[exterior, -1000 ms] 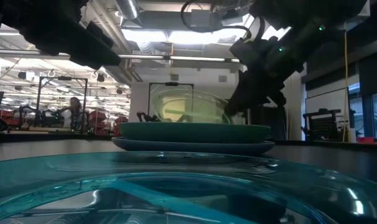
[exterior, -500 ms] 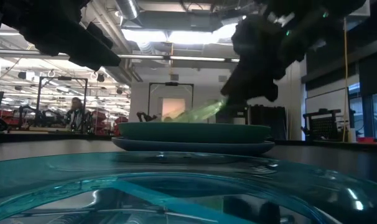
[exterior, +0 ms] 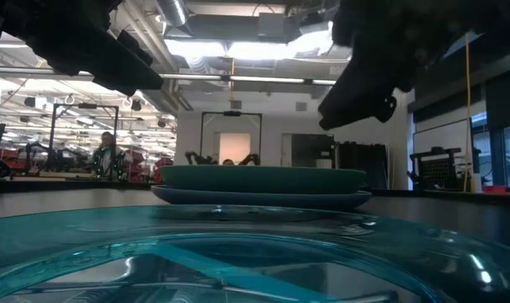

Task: Stack plastic plates
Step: Stack the light blue plate on top of the light green plate

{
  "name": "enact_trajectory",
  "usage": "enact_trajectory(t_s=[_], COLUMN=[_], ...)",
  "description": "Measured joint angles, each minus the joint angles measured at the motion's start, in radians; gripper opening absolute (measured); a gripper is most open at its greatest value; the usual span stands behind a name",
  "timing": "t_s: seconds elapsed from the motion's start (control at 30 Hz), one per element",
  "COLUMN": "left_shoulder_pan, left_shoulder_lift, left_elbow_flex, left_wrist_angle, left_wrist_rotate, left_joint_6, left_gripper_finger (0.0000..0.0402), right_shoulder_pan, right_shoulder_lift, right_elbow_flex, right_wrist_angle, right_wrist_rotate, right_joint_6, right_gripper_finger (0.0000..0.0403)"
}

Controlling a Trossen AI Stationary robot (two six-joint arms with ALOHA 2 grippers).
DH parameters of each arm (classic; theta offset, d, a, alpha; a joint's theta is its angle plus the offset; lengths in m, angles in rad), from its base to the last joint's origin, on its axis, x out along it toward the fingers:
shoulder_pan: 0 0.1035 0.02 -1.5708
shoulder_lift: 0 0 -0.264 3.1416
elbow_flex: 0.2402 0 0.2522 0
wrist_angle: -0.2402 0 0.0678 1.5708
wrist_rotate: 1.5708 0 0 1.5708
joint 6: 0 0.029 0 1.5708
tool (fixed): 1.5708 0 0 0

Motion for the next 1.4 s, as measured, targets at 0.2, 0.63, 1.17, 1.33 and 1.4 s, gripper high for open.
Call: enact_trajectory(t_s=[0.2, 0.63, 1.17, 1.33, 1.4], left_shoulder_pan=[0.000, 0.001, -0.002, -0.002, -0.002], left_shoulder_lift=[0.000, 0.000, 0.000, 0.000, 0.000], left_elbow_flex=[0.000, 0.000, -0.001, -0.001, -0.001], left_wrist_angle=[0.001, 0.003, 0.001, 0.000, 0.000], left_wrist_rotate=[0.000, -0.019, -0.021, -0.021, -0.021], left_joint_6=[0.000, -0.019, -0.023, -0.023, -0.023], left_gripper_finger=[0.0102, 0.0102, 0.0102, 0.0102, 0.0102], right_shoulder_pan=[0.095, 0.146, 0.139, 0.134, 0.131], right_shoulder_lift=[0.011, 0.250, 0.445, 0.474, 0.486], right_elbow_flex=[0.000, 0.122, 0.378, 0.377, 0.377], right_wrist_angle=[0.120, 0.210, -0.116, -0.094, -0.079], right_wrist_rotate=[0.000, -0.088, -0.132, -0.178, -0.201], right_joint_6=[-0.044, -0.053, -0.015, -0.001, 0.002], right_gripper_finger=[0.0147, 0.0147, 0.0147, 0.0147, 0.0147])
